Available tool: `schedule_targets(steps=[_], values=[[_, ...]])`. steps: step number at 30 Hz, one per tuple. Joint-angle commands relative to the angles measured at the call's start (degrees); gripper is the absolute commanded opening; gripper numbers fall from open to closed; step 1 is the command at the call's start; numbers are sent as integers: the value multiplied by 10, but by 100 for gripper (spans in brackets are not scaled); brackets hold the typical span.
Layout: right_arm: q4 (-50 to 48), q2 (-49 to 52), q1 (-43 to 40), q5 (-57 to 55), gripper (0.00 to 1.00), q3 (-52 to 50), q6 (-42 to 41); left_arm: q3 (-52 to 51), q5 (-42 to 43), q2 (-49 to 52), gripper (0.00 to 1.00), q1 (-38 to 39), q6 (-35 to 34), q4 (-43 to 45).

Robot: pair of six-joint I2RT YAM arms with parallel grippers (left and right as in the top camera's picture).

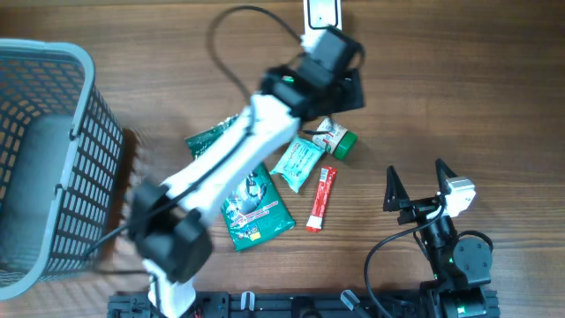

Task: Scan the item barcode
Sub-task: 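Carry the tissue pack out and set it right of the jar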

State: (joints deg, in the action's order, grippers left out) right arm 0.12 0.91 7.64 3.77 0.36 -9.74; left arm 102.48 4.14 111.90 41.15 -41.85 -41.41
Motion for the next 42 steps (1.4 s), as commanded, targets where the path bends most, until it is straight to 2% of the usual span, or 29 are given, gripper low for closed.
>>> schedule_targets(steps=[1,3,5,11,14,16,17,18,27,34,39,42], values=[[-2,-1,3,-8,100,-1,7,2,-8,63,55,24,60,97],[-2,-1,3,-8,100,-1,7,2,-9,97,55,35,104,158],[-2,0,3,-8,100,-1,7,2,-16,124,55,41,118,184],[-2,4,3,-8,100,-1,7,1,-40,188,56,48,118,163],[-2,4,3,-8,100,-1,7,1,-40,202,71,55,119,144],[-2,4,3,-8,100,-1,7,2,-40,197,84,58,137,149],[-2,4,3,-8,100,-1,7,3,-40,190,96,58,151,155],[-2,4,3,-8,100,-1,7,6,-41,179,100,58,164,158],[-2,4,3,-8,100,-1,7,82,-144,36,100,31,255,130],[-2,4,3,-8,100,-1,7,150,-304,-94,100,11,371,133],[-2,4,3,-8,100,-1,7,162,-392,-182,100,-3,482,138],[-2,4,3,-8,100,-1,7,162,-425,-213,100,-15,494,133]])
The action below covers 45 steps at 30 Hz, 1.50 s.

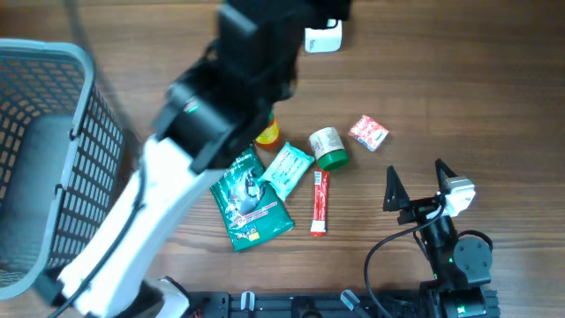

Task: Scan the item barcode

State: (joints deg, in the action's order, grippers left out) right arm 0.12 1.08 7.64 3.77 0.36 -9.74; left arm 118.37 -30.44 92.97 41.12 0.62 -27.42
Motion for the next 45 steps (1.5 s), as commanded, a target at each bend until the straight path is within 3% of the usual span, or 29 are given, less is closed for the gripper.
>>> schedule_targets(steps=[1,5,18,26,34,40,45], values=[[-2,2,3,-8,100,-1,7,3,-88,-33,100,-21,70,-17],[-2,2,3,-8,100,-1,7,-1,-89,-49,100,-40,99,-59],[-2,2,3,-8,100,-1,7,-51,-82,-116,100,-88,76,-71],[-2,2,3,-8,100,-1,7,-270,-22,-316,100,-143,44,26],[-2,2,3,-8,100,-1,7,-512,87,-557,100,-257,-119,105],[-2,2,3,-8,100,-1,7,-595,143,-680,100,-340,-180,108],[-2,2,3,-8,100,-1,7,-603,236,-735,100,-409,-202,42]])
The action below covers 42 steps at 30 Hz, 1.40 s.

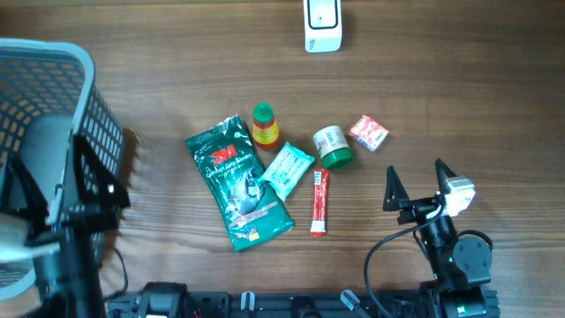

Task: Scan the item barcode

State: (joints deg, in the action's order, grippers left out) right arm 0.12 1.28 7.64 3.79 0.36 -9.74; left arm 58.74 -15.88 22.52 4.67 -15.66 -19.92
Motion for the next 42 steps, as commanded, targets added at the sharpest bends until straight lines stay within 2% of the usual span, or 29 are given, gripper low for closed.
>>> schedule_targets(steps=[1,3,7,15,23,26,35,42], values=[[-2,0,3,-8,100,-1,7,-6,105,-38,100,-60,-46,-50],[-2,0,3,-8,100,-1,7,-6,142,-48,100,-92,-45,-94],[-2,0,3,-8,100,-1,7,-7,148,-71,100,-93,-45,-143],[-2,0,3,-8,100,-1,7,-7,148,-181,100,-93,-45,-178],[-2,0,3,-8,100,-1,7,-7,148,-218,100,-75,-44,-189],[-2,0,3,-8,100,-1,7,-7,122,-218,100,-71,-41,-171],[-2,0,3,-8,100,-1,7,-7,56,-218,100,-68,-41,-41],[-2,0,3,-8,100,-1,7,-7,-13,-218,100,-68,-41,-32]])
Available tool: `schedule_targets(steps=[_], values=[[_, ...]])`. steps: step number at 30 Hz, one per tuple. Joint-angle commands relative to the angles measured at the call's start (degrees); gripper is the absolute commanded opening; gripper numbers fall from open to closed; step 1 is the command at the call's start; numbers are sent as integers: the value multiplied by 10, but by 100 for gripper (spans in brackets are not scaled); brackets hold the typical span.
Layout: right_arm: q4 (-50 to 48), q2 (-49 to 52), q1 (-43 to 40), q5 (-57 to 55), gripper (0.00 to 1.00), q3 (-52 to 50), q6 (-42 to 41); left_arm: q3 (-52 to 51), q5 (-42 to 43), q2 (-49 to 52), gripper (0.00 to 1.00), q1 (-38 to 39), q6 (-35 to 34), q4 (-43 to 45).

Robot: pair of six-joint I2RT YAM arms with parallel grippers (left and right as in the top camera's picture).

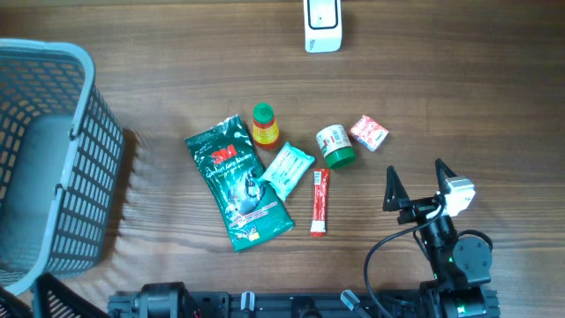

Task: Scan the item barcode

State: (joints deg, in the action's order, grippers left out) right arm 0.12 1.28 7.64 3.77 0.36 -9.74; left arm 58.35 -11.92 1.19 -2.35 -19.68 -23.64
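Note:
The white barcode scanner (pixel 321 25) stands at the far edge of the table. Near the middle lie a green pouch (pixel 237 184), a small orange bottle with a green cap (pixel 265 125), a teal packet (pixel 288 170), a red stick sachet (pixel 319 202), a white jar with a green lid (pixel 335 146) and a small red-and-white packet (pixel 368 132). My right gripper (pixel 415 181) stands open and empty at the near right, apart from every item. Only a dark sliver of my left arm (pixel 55 299) shows in the bottom left corner, and its fingers are out of view.
A tall grey mesh basket (pixel 62 106) fills the left side, its rim reaching to about a third of the table's width. The arm bases and cables sit along the near edge.
My left arm was over the basket at the left, and now only a sliver of it shows in the bottom left corner. The items and my right arm have not moved.
My left arm first reached across the items, with its gripper over the jar and the red-and-white packet. Then it was raised toward the scanner, and the packet lay to the right of the jar. Then the arm was over the basket, and now it is nearly out of view.

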Motion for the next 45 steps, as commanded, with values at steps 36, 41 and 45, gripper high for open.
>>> schedule_targets(steps=[36,41,45], values=[[-2,0,3,-8,100,-1,7,-209,-55,-8,100,20,-52,-285],[-2,0,3,-8,100,-1,7,-209,-55,-8,100,20,-52,-310],[-2,0,3,-8,100,-1,7,-209,-55,-8,100,20,-52,-359]])
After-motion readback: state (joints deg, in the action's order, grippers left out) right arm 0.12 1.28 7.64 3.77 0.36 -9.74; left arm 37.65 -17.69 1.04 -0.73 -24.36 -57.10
